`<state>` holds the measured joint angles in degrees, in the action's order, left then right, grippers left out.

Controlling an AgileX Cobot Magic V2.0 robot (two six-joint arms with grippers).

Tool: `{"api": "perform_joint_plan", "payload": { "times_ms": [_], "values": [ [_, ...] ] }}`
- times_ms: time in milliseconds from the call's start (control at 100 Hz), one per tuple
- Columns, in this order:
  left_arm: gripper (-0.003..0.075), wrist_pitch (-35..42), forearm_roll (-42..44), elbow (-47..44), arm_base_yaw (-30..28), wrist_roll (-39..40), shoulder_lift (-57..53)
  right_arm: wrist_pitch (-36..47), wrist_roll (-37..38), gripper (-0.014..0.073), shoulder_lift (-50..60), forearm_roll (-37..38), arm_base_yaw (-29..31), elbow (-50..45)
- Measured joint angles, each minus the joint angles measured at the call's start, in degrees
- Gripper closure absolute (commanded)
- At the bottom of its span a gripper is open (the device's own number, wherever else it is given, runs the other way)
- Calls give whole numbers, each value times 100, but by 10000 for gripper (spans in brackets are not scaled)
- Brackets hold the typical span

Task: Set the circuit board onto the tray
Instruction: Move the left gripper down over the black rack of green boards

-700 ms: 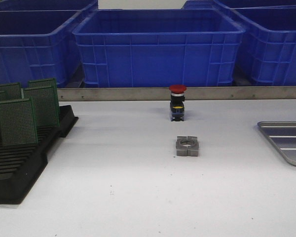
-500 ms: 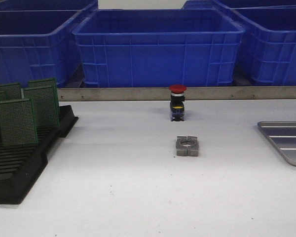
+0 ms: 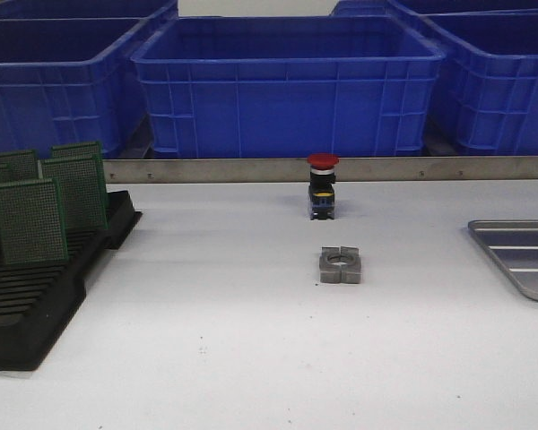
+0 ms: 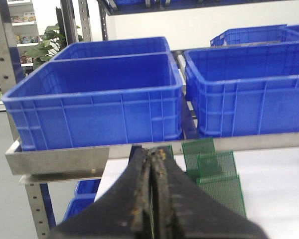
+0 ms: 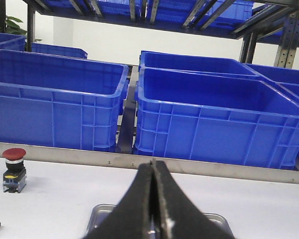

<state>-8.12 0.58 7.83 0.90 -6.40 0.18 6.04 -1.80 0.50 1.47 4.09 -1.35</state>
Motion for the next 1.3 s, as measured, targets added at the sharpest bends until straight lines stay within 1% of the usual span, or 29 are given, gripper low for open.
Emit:
{"api": "perform_joint_plan", "payload": {
  "times_ms": [180, 390, 570, 700, 910, 960, 1010, 1080, 1120, 1130, 1150, 1180, 1200, 1230, 1280, 1300],
  "values": [
    [739, -1149, -58, 1379, 0, 0, 703, 0, 0, 663, 0, 0, 0, 0],
    [739, -2702, -58, 2993, 0, 0, 2128, 0, 0, 663, 0, 0, 0, 0],
    [739, -3652, -58, 4097, 0, -86, 3411, 0, 0, 663, 0, 0, 0, 0],
    [739, -4094, -58, 4532, 0, -109, 4144, 0, 0, 663, 0, 0, 0, 0],
    [737, -4308, -58, 4711, 0, -123, 4822, 0, 0, 663, 0, 0, 0, 0],
    [725, -4360, -58, 4711, 0, -122, 4897, 0, 0, 663, 0, 0, 0, 0],
    [686, -4393, -58, 4711, 0, -136, 4962, 0, 0, 663, 0, 0, 0, 0],
    [578, -4483, -58, 4711, 0, -198, 5027, 0, 0, 663, 0, 0, 0, 0],
    [488, -4535, -89, 4711, 0, -258, 5056, 0, 0, 663, 0, 0, 0, 0],
    [454, -4544, -89, 4711, 0, -259, 5068, 0, 0, 663, 0, 0, 0, 0],
    [419, -4562, -89, 4711, 0, -287, 5080, 0, 0, 663, 0, 0, 0, 0],
    [333, -4597, -98, 4711, 0, -322, 5078, 0, 0, 663, 0, 0, 0, 0],
    [301, -4623, -98, 4711, 0, -329, 5082, 0, 0, 663, 0, 0, 0, 0],
    [230, -4663, -98, 4711, 0, -359, 5091, 0, 0, 663, 0, 0, 0, 0],
    [160, -4699, -98, 4711, 0, -361, 5091, 0, 0, 663, 0, 0, 0, 0],
    [150, -4699, -98, 4711, 0, -370, 5091, 0, 0, 663, 0, 0, 0, 0]
  ]
}}
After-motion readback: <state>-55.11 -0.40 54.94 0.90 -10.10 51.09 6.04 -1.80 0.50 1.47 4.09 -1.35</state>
